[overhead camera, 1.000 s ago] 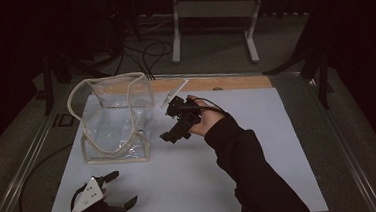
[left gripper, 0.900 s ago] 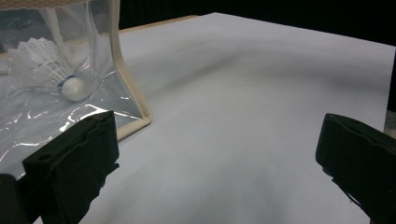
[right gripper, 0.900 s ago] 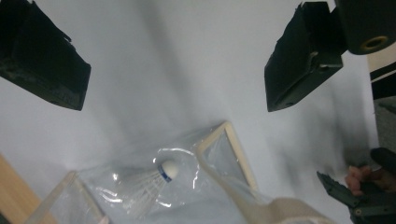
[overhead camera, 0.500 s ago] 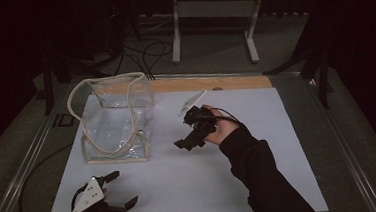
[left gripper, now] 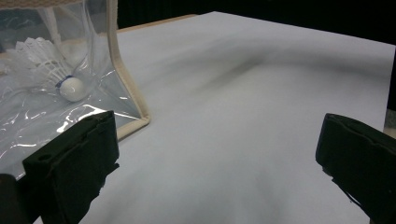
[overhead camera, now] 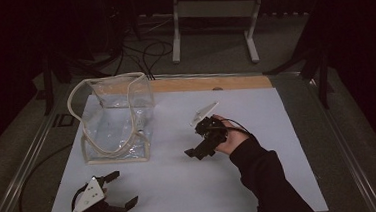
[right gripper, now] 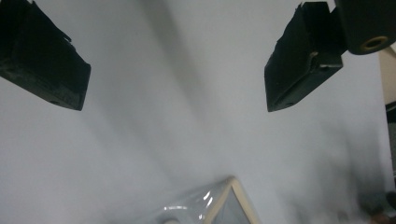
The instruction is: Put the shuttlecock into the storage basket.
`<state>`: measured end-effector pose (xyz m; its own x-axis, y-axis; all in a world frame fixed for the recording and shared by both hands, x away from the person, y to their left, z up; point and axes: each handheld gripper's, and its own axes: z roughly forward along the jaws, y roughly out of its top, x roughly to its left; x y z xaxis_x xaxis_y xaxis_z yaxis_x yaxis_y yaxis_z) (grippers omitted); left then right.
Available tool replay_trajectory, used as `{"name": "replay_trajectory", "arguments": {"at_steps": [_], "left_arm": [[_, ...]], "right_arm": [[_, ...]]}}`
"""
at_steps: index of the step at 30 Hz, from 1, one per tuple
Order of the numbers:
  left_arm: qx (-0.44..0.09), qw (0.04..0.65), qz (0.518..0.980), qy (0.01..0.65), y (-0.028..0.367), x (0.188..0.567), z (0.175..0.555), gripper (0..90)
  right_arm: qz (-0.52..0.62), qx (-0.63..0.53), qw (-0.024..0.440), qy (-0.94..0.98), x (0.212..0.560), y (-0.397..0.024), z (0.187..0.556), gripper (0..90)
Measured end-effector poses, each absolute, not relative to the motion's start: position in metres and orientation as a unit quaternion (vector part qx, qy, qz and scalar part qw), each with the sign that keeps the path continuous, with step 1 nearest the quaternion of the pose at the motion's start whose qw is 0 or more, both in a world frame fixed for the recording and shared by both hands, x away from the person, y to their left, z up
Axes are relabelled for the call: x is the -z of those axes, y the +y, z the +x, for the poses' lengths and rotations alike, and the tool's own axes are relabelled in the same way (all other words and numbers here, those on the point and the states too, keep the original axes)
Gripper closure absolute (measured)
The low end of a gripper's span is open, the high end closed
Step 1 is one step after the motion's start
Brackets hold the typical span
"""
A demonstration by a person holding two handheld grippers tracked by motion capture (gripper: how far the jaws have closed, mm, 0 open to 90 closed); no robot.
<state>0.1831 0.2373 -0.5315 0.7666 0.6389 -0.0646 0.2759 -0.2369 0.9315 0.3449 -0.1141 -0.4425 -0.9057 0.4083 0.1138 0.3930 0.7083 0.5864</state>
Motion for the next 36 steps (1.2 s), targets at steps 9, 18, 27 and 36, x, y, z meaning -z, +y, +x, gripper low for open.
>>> {"name": "replay_trajectory", "arguments": {"at_steps": [9, 18, 27, 36], "left_arm": [[-0.168, 0.541, 0.768, 0.298, 0.237, 0.531, 0.183, 0.6], [-0.168, 0.541, 0.768, 0.299, 0.237, 0.531, 0.183, 0.6], [-0.167, 0.541, 0.768, 0.300, 0.237, 0.532, 0.183, 0.6], [-0.169, 0.540, 0.768, 0.299, 0.236, 0.531, 0.183, 0.6]], "right_arm": [[0.231, -0.320, 0.008, 0.919, 0.460, -0.137, 0.336, 7.2], [0.230, -0.330, 0.007, 0.915, 0.472, -0.156, 0.327, 7.1], [0.225, -0.347, 0.010, 0.911, 0.483, -0.175, 0.317, 7.1], [0.235, -0.360, 0.015, 0.903, 0.489, -0.194, 0.308, 7.1]]}}
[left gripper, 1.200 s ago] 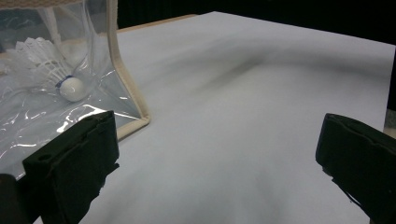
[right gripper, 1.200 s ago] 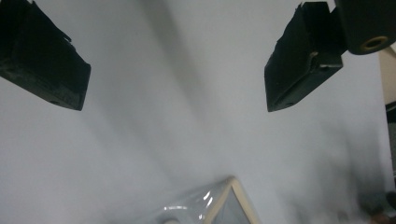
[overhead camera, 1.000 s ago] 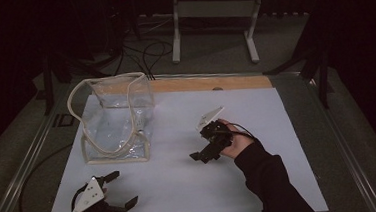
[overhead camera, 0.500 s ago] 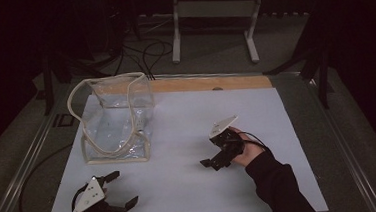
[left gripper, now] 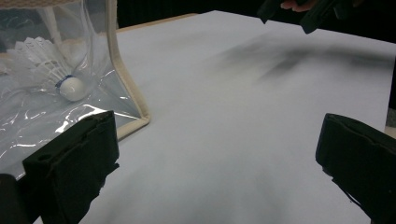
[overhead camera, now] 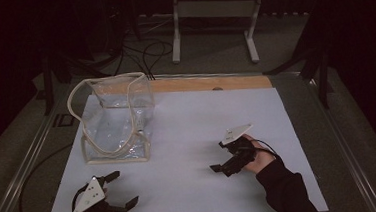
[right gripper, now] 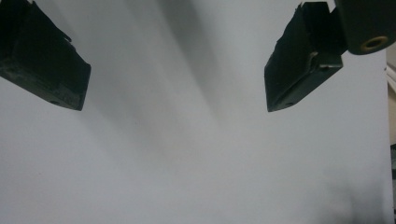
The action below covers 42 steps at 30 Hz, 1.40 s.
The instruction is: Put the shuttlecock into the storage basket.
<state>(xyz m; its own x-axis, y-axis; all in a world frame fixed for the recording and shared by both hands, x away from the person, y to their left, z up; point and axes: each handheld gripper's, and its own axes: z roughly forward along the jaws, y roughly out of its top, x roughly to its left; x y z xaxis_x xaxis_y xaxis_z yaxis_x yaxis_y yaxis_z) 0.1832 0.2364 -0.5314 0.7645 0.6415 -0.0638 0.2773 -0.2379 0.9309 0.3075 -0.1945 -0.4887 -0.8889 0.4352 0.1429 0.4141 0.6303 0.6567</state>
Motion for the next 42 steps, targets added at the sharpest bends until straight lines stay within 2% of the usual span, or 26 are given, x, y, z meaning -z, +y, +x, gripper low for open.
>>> {"name": "replay_trajectory", "arguments": {"at_steps": [15, 42], "left_arm": [[-0.168, 0.540, 0.768, 0.299, 0.236, 0.531, 0.183, 0.6], [-0.167, 0.537, 0.771, 0.299, 0.235, 0.532, 0.183, 0.6]], "right_arm": [[0.259, -0.383, 0.017, 0.887, 0.497, -0.227, 0.293, 7.2], [0.333, -0.419, 0.049, 0.843, 0.517, -0.292, 0.264, 7.2]]}}
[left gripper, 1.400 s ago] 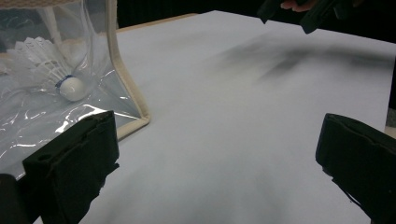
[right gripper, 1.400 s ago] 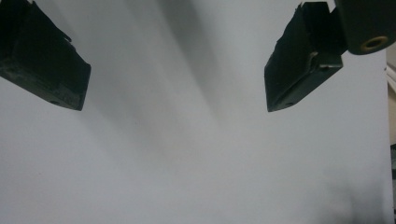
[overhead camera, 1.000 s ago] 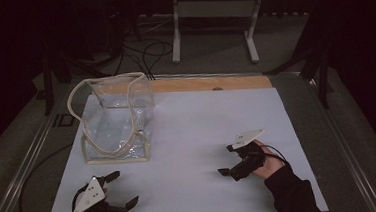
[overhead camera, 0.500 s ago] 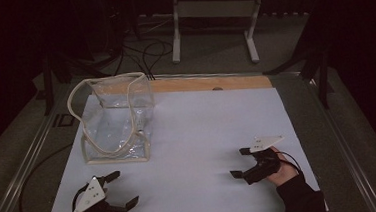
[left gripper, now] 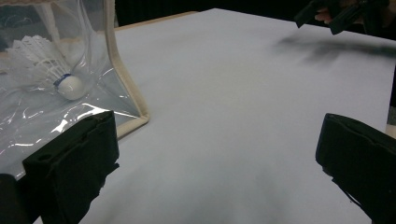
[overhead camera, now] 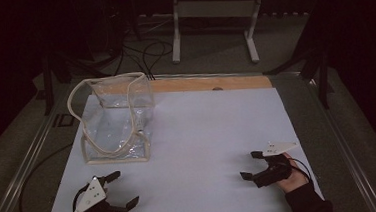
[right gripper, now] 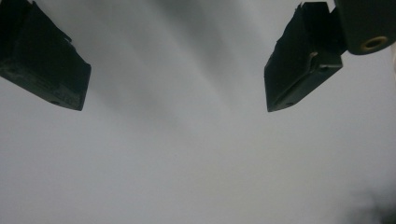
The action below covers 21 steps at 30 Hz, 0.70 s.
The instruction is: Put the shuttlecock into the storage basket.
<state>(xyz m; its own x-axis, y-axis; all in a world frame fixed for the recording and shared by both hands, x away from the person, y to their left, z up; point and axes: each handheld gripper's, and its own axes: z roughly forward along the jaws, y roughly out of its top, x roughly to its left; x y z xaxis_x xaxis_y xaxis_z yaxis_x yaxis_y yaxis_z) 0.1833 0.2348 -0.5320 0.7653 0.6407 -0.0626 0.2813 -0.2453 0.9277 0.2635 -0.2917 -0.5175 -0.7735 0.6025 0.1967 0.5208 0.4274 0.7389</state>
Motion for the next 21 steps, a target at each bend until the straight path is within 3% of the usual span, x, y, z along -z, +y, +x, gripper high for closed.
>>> {"name": "replay_trajectory", "arguments": {"at_steps": [21], "left_arm": [[-0.168, 0.534, 0.774, 0.297, 0.234, 0.533, 0.184, 0.6]], "right_arm": [[0.358, -0.449, 0.081, 0.815, 0.524, -0.311, 0.252, 7.3]]}}
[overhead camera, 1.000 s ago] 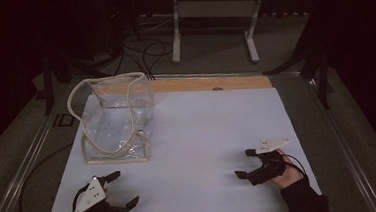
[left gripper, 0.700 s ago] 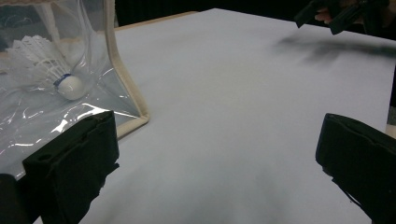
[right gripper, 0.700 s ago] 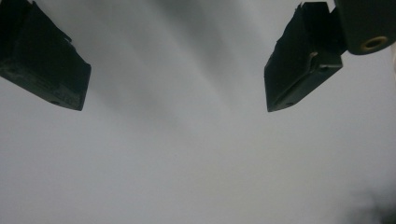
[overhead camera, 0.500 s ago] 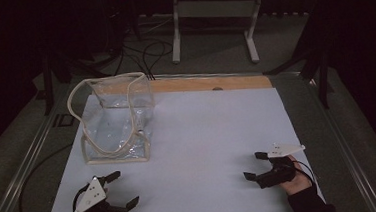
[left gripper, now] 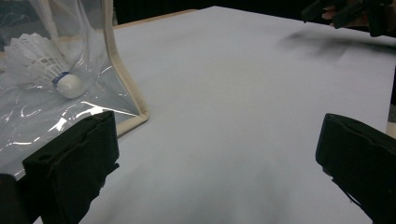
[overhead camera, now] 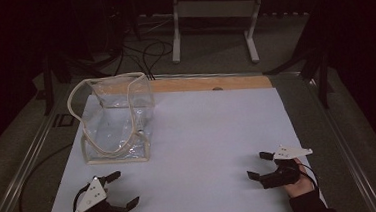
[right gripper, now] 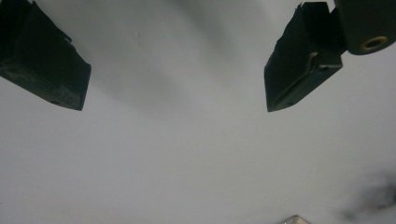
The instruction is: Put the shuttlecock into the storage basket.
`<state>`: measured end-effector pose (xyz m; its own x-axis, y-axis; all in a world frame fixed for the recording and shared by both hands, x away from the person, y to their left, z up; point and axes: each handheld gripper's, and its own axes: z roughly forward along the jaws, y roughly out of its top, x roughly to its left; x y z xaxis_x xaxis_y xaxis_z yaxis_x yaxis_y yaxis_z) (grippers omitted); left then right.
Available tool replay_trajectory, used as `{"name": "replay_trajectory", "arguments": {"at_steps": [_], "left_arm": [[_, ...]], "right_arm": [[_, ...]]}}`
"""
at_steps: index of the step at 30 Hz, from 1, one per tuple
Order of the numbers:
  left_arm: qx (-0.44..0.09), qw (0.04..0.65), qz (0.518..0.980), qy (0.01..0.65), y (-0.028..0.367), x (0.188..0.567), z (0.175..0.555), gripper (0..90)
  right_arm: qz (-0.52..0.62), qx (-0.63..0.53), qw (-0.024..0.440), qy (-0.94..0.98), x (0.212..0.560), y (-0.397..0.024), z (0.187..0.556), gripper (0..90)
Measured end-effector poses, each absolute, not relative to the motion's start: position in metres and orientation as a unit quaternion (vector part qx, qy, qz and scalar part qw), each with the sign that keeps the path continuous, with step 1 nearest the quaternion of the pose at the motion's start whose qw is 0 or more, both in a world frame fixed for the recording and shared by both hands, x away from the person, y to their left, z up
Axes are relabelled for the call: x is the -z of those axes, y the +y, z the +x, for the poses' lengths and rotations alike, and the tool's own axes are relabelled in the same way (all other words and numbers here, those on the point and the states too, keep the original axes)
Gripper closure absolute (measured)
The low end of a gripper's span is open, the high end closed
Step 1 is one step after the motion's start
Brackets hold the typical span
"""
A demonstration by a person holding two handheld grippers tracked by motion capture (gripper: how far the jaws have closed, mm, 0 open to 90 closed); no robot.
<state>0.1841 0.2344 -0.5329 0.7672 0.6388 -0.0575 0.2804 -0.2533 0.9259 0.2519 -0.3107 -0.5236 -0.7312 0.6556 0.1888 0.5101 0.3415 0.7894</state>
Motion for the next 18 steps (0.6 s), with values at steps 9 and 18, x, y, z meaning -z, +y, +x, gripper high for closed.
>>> {"name": "replay_trajectory", "arguments": {"at_steps": [9, 18], "left_arm": [[-0.166, 0.534, 0.774, 0.297, 0.2341, 0.5340, 0.1844, 0.6], [-0.165, 0.531, 0.776, 0.297, 0.2333, 0.5353, 0.1857, 0.6]], "right_arm": [[0.353, -0.447, 0.071, 0.819, 0.5301, -0.3040, 0.2539, 7.3], [0.356, -0.440, 0.066, 0.822, 0.5343, -0.3031, 0.2558, 7.8]]}}
